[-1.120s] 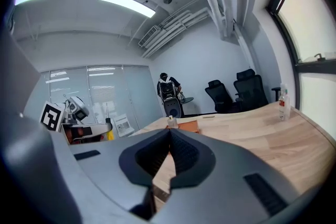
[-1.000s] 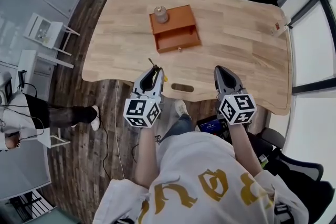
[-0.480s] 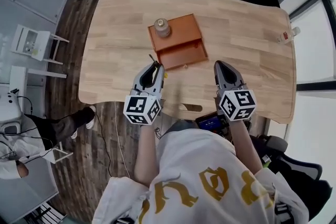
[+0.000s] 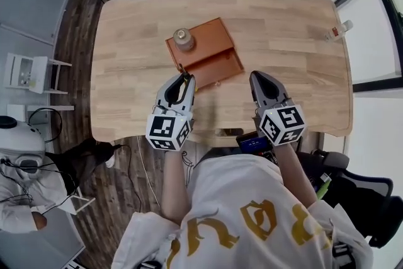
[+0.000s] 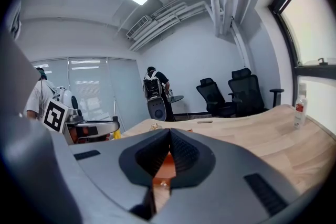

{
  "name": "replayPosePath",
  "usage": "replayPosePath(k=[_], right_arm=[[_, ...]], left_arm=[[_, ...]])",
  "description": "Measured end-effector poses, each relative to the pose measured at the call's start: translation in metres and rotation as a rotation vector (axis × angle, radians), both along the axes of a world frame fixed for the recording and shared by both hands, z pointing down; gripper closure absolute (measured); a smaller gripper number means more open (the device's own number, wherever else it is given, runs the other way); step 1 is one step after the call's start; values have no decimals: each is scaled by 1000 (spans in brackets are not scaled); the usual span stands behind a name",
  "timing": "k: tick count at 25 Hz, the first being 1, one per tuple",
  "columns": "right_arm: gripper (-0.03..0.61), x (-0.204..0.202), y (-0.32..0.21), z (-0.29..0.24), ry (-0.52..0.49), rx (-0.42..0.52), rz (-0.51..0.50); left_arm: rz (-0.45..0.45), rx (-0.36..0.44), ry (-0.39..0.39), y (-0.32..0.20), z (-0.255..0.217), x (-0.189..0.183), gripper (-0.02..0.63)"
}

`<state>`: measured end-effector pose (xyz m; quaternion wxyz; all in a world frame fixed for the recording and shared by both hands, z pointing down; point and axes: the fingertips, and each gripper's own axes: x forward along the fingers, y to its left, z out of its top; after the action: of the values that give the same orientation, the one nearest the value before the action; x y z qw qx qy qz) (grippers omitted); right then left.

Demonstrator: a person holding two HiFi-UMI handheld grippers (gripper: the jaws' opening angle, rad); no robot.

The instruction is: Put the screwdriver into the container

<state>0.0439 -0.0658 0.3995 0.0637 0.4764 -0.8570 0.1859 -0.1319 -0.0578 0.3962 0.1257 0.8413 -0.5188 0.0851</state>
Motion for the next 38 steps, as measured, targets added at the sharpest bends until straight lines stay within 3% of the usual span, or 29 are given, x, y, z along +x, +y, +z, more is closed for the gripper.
replayPosePath(k=[6,14,38], right_arm=[[569,9,-6,-2,-4,48,22],[569,-9,-21,6,-72,32,-42],[569,-11,-46,43,-19,-45,-54]], left_arm=[[5,-8,-16,-9,3,-3,537],[3,-25,-21,-19,6,-8,537],[2,-122,-16,-43,50,-16,537]])
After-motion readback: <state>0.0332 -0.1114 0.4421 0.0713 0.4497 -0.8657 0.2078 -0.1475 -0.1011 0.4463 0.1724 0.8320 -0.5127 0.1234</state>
